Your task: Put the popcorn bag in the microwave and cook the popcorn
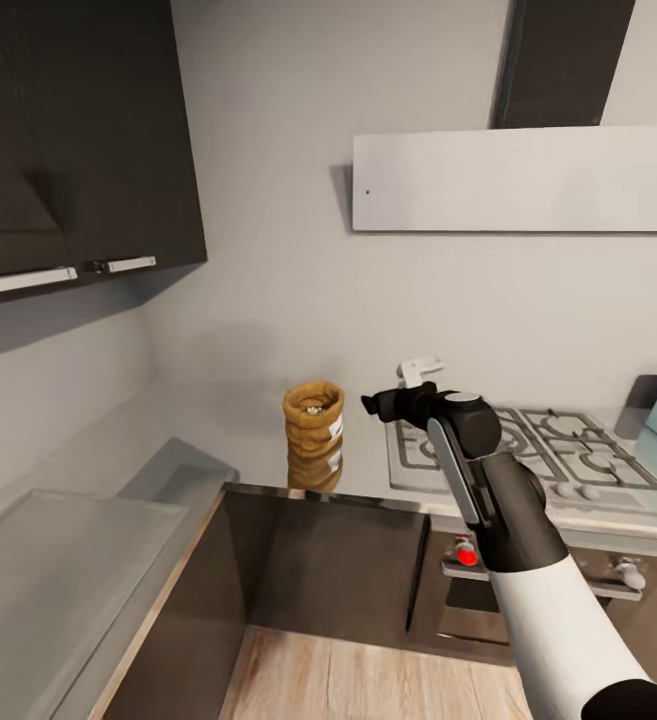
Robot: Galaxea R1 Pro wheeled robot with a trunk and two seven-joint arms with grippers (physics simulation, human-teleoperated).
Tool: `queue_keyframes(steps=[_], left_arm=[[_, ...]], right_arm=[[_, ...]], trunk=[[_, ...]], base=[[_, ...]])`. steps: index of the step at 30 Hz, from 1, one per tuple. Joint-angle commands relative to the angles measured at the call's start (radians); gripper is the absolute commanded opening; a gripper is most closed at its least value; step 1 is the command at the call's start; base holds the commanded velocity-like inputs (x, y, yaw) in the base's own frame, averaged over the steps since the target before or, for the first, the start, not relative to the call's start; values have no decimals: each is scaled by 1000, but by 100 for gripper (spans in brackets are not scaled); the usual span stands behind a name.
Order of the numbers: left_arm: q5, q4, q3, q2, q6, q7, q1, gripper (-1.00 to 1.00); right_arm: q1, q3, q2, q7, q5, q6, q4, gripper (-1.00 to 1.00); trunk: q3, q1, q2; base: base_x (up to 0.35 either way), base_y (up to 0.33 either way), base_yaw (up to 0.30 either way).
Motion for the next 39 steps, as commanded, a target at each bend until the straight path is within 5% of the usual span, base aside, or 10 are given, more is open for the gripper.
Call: queue_keyframes(steps=[1,5,6,8,11,13,15,18,25,39], left_arm=[[0,1,3,0,-4,1,0,100],[0,1,4,0,-6,0,6,100],[0,1,4,1,-7,0,8,100],[0,1,4,1,-9,0,9,100],[0,1,4,0,-11,1,9,100],[0,1,4,0,-12,1,9,100],[0,1,4,0,-13,1,9,100],[0,1,5,1,-15,1,10,100],[1,1,5,1,-16,1,10,100],[5,1,5,1,-17,1,10,100]], right_arm=[[-1,0,2,-14,-5,7,-2,100],[-13,0,41,-79,-4,18,27,100],[-49,0,85,-181,-7,52,83,100],[-159,-2,117,-226,-17,52,266,100],[-258,-9,120,-233,-35,52,438,100],[-328,-15,120,-236,-99,52,560,100],[-422,-52,120,-250,-237,52,724,100],[-513,-139,120,-347,-383,52,882,100],[-547,-226,120,-536,-507,52,914,100],[-536,-227,120,-551,-518,52,916,100]], trunk=[[-1,1,-1],[-1,1,-1],[-1,1,-1],[-1,1,-1],[-1,1,-1],[-1,1,-1],[-1,1,-1],[-1,1,-1],[-1,1,-1],[-1,1,-1]], base=[[179,0,0],[34,0,0],[2,0,0],[1,0,0],[0,0,0],[0,0,0],[55,0,0],[165,0,0],[272,0,0],[192,0,0]])
